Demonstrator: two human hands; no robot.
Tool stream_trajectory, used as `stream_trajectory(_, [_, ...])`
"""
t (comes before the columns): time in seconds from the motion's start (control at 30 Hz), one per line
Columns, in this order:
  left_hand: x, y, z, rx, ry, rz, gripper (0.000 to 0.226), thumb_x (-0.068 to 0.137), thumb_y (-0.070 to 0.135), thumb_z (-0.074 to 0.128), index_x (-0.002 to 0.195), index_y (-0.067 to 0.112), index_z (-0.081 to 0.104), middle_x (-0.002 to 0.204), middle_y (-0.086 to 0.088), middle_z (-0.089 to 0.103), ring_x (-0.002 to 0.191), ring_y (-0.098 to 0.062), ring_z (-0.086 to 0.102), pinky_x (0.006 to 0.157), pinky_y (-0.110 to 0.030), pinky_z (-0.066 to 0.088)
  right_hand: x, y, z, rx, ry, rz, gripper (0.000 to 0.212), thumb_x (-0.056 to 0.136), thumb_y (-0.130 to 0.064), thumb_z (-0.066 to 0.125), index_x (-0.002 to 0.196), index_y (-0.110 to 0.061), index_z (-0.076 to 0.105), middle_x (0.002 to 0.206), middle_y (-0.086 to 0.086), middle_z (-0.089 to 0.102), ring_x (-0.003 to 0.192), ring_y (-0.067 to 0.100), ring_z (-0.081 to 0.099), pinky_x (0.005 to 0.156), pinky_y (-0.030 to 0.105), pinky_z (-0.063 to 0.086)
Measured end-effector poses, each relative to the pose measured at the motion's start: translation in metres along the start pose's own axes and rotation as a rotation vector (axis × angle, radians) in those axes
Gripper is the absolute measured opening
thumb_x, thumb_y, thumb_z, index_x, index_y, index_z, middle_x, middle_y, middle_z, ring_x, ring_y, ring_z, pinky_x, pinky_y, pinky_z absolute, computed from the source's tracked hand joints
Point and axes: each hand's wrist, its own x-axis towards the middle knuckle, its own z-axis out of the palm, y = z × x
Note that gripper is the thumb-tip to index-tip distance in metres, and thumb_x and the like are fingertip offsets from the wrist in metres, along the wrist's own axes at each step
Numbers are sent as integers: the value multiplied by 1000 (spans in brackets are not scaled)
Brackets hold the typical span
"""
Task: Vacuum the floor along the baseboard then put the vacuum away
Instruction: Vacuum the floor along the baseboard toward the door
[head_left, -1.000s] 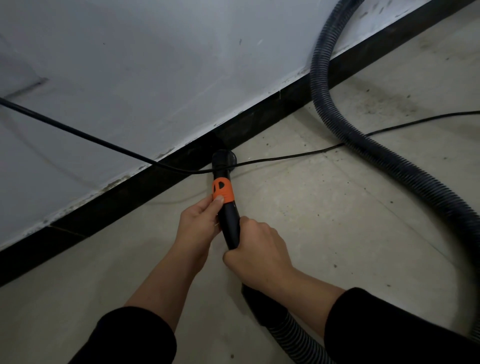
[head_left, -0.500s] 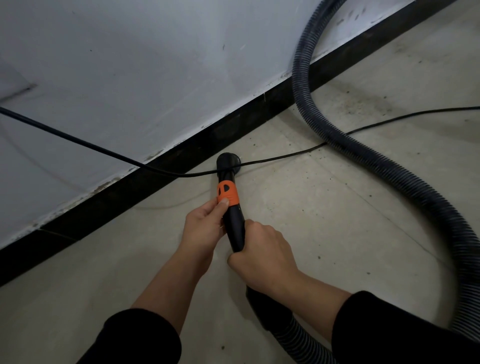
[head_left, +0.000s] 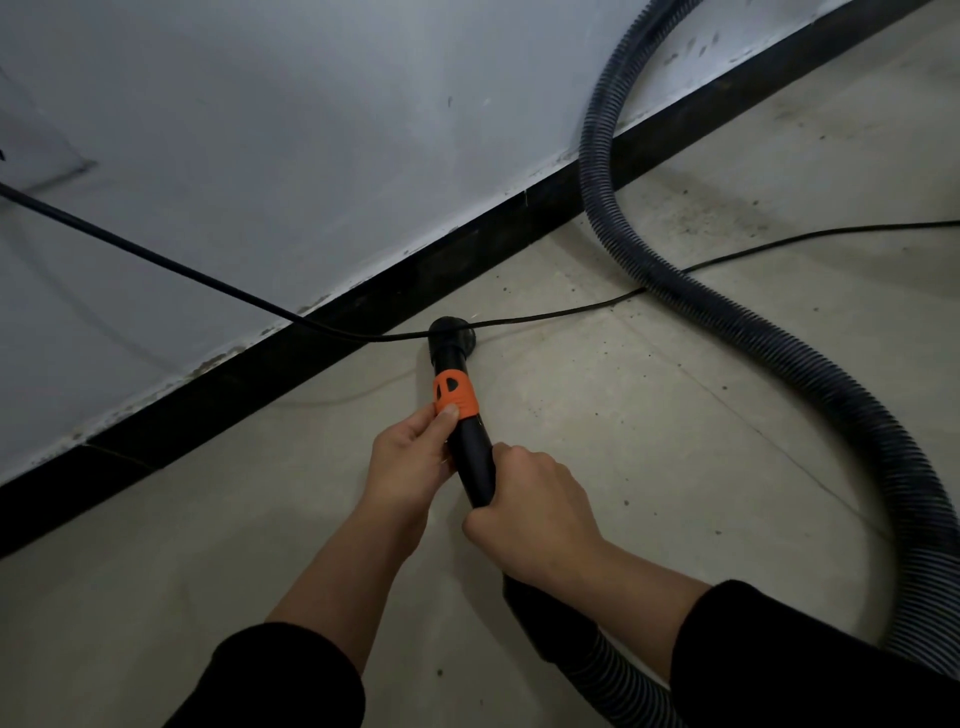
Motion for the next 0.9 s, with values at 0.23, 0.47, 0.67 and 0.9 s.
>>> stream_trajectory(0.23, [-11, -3, 13, -12, -45, -1, 15, 98, 16, 52, 108, 17, 64, 105, -5, 70, 99, -16, 67, 78, -22, 53, -13, 10, -7, -7, 15, 22, 18, 73, -16, 58, 79, -17, 40, 67, -3, 45, 54, 12, 41, 45, 24, 27])
stream_trajectory(0.47, [-33, -12, 25, 9, -95, 18, 15, 98, 17, 53, 92, 24, 65, 101, -4, 71, 97, -17, 69, 77, -21, 55, -37, 23, -15, -47, 8, 61, 26, 71, -17, 58, 69, -20, 32, 67, -3, 43, 53, 12, 39, 45, 25, 25])
stream_trajectory(0.67, [-49, -24, 28, 18, -125, 8, 15, 98, 17, 53, 93, 22, 66, 100, -6, 72, 93, -15, 71, 70, -17, 56, -59, 32, -11, -70, 10, 72, 26, 72, -17, 58, 69, -21, 32, 69, -3, 45, 55, 12, 40, 46, 25, 27])
stream_trajectory(0.9, [-61, -30, 25, 79, -162, -13, 20, 98, 18, 52, 112, 10, 64, 109, -10, 70, 101, -21, 68, 83, -26, 55, -76, 36, -6, -56, 38, 91, 19, 73, -20, 61, 80, -18, 43, 68, -5, 46, 57, 13, 45, 47, 24, 29])
